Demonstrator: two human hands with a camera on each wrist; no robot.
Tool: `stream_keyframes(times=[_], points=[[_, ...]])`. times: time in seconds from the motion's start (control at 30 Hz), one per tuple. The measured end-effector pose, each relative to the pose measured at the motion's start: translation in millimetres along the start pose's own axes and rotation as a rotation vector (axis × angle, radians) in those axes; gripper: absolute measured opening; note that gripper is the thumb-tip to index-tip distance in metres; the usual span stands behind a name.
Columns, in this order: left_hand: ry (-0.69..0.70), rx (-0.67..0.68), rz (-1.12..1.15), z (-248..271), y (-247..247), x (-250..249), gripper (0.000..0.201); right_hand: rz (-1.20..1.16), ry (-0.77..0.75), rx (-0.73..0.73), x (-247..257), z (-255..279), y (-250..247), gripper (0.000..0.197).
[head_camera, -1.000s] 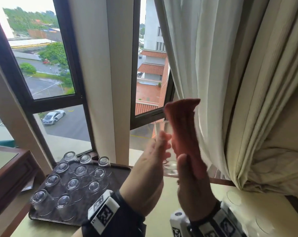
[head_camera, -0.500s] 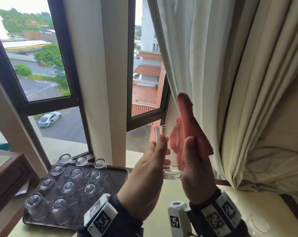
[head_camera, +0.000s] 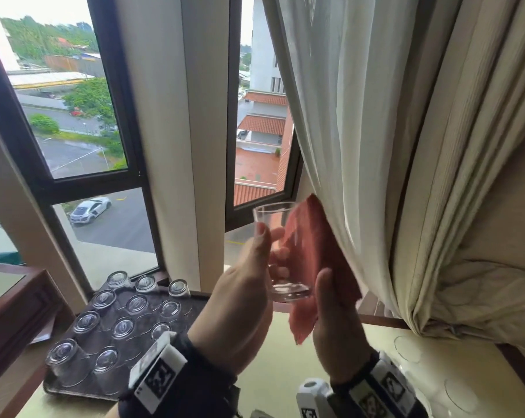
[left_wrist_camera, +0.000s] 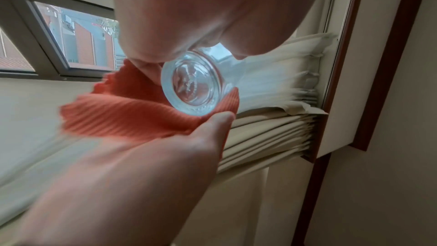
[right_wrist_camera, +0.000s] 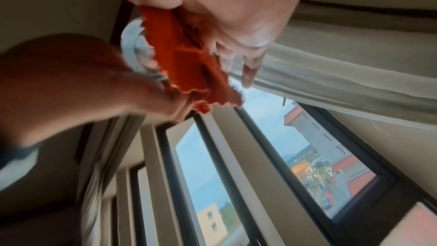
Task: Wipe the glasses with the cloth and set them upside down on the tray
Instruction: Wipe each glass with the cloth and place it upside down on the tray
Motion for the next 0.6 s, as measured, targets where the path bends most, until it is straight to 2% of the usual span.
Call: stream_keyframes(times=[0.07,0.1,0.17,0.23,0.3,0.37,0.47,0.57,0.6], points=[[-0.003,0.006,-0.025,1.5,6.0,10.7,0.054,-0.052,0.140,0.029,-7.9,-6.1,-6.5,0.026],[0.006,0.001,-0.031,1.7,8.6,13.7,0.054,-0.047,0.155,0.035,-1.7,-9.1,-6.0,0.020],[0.001,-0.018,-0.010,-0.2,9.5,16.7,0.058,-0.043,0.021,0.039,12.5,-11.1,-0.4,0.039],[0.003,-0.043,0.013,-4.8,3.3,13.1,0.059,0.089,-0.233,0.053,30.4,-1.9,8.7,0.045],[0.013,-0.067,0.028,-8.7,-4.2,0.0,0.062,0.210,-0.393,0.144,24.7,14.9,17.9,0.047],[0.028,-0.073,0.022,-9.3,-8.3,-13.3,0.080,0.182,-0.376,0.188,13.7,24.7,21.8,0.048],[0.060,-0.009,-0.111,-10.6,-5.4,-21.1,0.069,0.095,-0.294,0.157,0.3,25.4,20.4,0.059],[0.046,0.011,-0.175,-6.6,2.3,-9.1,0.089,0.023,-0.250,0.082,4.3,15.4,12.5,0.050],[0.041,0.018,-0.176,-3.8,4.9,-3.9,0.084,-0.030,-0.179,0.073,1.9,9.6,7.8,0.048]])
Point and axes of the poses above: each hand's wrist, its own z-axis away from the middle knuckle, its own y-axis out of the palm, x = y × z, the point moved 6 cm from there along -z, towards the middle knuckle, and after that the axes turned 3 degrees about z, right-handed, at the moved point
